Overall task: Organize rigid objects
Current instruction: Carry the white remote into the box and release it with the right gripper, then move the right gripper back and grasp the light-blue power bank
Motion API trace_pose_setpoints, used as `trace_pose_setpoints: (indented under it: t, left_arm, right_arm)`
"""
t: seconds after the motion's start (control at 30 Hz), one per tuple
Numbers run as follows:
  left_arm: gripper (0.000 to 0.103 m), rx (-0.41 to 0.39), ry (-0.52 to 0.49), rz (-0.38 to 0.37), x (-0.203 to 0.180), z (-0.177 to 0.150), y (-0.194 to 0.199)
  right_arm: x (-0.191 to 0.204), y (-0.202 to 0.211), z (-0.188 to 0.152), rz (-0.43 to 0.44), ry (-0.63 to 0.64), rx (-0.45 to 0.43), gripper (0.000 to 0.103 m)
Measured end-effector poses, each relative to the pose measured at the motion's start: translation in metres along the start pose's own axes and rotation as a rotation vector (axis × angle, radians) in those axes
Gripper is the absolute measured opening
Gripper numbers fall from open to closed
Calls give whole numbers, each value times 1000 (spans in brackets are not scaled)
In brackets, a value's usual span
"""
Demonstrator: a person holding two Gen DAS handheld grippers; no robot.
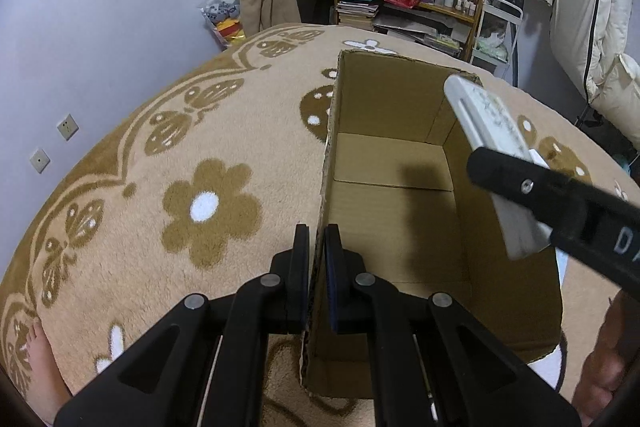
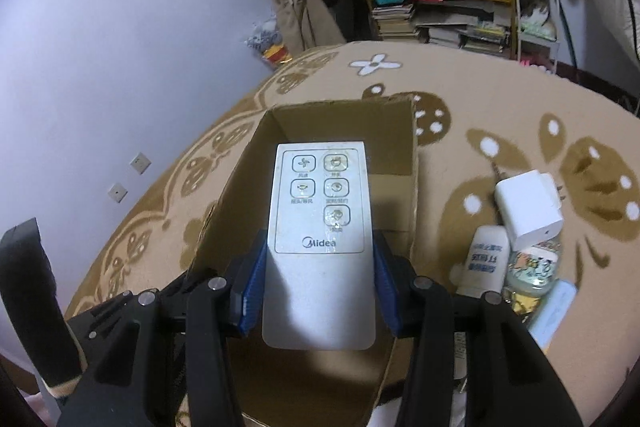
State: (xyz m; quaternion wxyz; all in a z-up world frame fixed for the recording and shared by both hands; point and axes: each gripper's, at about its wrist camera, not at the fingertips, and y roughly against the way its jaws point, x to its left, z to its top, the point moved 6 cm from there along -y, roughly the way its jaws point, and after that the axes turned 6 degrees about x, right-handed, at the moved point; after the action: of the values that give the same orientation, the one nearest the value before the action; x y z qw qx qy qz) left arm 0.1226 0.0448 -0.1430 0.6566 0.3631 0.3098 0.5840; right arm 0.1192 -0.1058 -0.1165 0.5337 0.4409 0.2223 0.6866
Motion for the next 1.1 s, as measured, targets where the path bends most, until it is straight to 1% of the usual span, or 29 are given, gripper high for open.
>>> trace_pose_setpoints:
  t: [0.17,0.27,0.47,0.67,0.9,0.93,1.1]
  left_arm:
    - [7,1,1,5,1,0,0]
    - [7,3,10,-12,1,1,-1]
    - [7,8,-14,11,-2,1,0]
    - [7,3,-9,2,0,1,1]
    - [7,3,9,10,4,1,1]
    - [7,1,13,-2,4,1,2]
    - [7,-6,21,-3,5,1,4]
  right_arm:
    - [-2,-4,-2,30,-10,28,52]
    - [-3,-9,-6,6,-6,52,52]
    - [1,-12,-9,-23,23,73,52]
    - [2,-11,-10,-24,28,83,52]
    - [3,-2,-7,0,28,52,52]
    - [3,1,-6,-1,29,42,52]
    - [4,20,0,0,38,-9,52]
